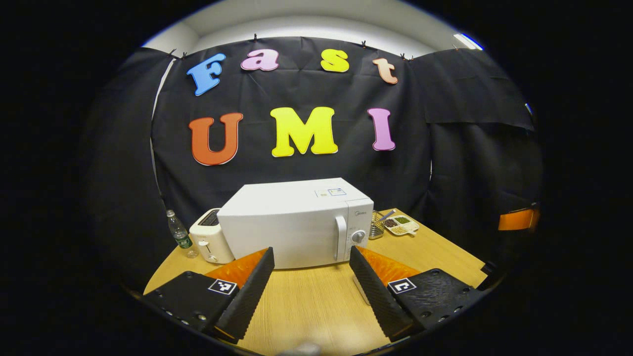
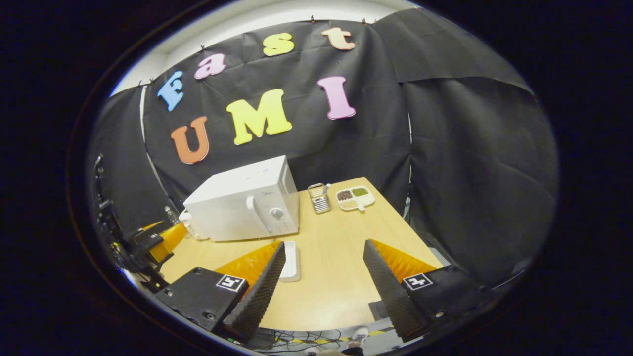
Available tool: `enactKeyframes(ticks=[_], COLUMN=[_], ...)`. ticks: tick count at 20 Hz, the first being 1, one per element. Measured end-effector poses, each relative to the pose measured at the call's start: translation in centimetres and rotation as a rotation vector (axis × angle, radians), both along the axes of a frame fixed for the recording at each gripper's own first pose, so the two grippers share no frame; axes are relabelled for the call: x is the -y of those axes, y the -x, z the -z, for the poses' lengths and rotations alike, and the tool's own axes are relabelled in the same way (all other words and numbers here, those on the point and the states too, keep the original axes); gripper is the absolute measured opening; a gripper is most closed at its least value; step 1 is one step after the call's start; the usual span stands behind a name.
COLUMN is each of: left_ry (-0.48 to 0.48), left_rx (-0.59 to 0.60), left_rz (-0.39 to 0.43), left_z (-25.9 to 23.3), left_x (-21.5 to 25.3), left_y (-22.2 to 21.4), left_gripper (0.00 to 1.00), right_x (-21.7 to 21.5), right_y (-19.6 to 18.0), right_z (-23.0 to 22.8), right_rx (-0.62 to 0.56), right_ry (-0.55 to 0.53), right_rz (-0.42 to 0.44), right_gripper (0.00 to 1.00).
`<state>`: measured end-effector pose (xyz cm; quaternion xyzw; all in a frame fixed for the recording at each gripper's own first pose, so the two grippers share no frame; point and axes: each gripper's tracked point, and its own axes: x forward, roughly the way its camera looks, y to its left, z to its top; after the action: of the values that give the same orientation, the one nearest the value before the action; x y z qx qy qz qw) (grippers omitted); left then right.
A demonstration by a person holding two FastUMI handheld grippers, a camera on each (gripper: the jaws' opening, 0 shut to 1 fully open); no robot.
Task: Open the microwave oven with the left hand, put the food in, and close the microwave oven.
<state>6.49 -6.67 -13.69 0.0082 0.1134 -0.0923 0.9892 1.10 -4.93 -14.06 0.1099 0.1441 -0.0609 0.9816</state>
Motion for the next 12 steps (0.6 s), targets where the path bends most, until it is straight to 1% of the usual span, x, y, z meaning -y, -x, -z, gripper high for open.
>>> enactKeyframes(ticks=[1,2,3,5,6,9,12], left_ry=[0.012,0.033,0.052,0.086,0.087,0.08,0.087], left_rx=[0.004,0.019,0.019,0.03,0.046,0.052,0.072], left_rz=[-0.007,-0.012,-0.015,-0.03,-0.046,-0.102,-0.15], left_z=[-0.9,-2.3,-3.3,-4.9,-6.0,-7.2,-8.7], left_x=[-0.6,-1.3,-1.6,-2.7,-3.5,-6.2,-8.1], left_y=[1.2,2.4,3.5,5.0,5.7,7.1,7.7], left_gripper=[0.95,0.95,0.95,0.95,0.95,0.94,0.94], right_x=[-1.1,-2.1,-3.0,-4.8,-5.7,-7.6,-9.1], right_y=[0.4,0.7,1.0,1.5,1.7,2.0,2.0], right_z=[-0.2,-0.5,-1.0,-2.7,-3.6,-6.5,-9.2], right_rx=[0.012,0.02,0.037,0.08,0.101,0.169,0.228], right_ry=[0.008,0.014,0.018,0.026,0.035,0.088,0.105], right_rz=[-0.007,-0.014,-0.021,-0.038,-0.05,-0.08,-0.108], right_gripper=[1.0,0.9,1.0,1.0,1.0,1.0,1.0])
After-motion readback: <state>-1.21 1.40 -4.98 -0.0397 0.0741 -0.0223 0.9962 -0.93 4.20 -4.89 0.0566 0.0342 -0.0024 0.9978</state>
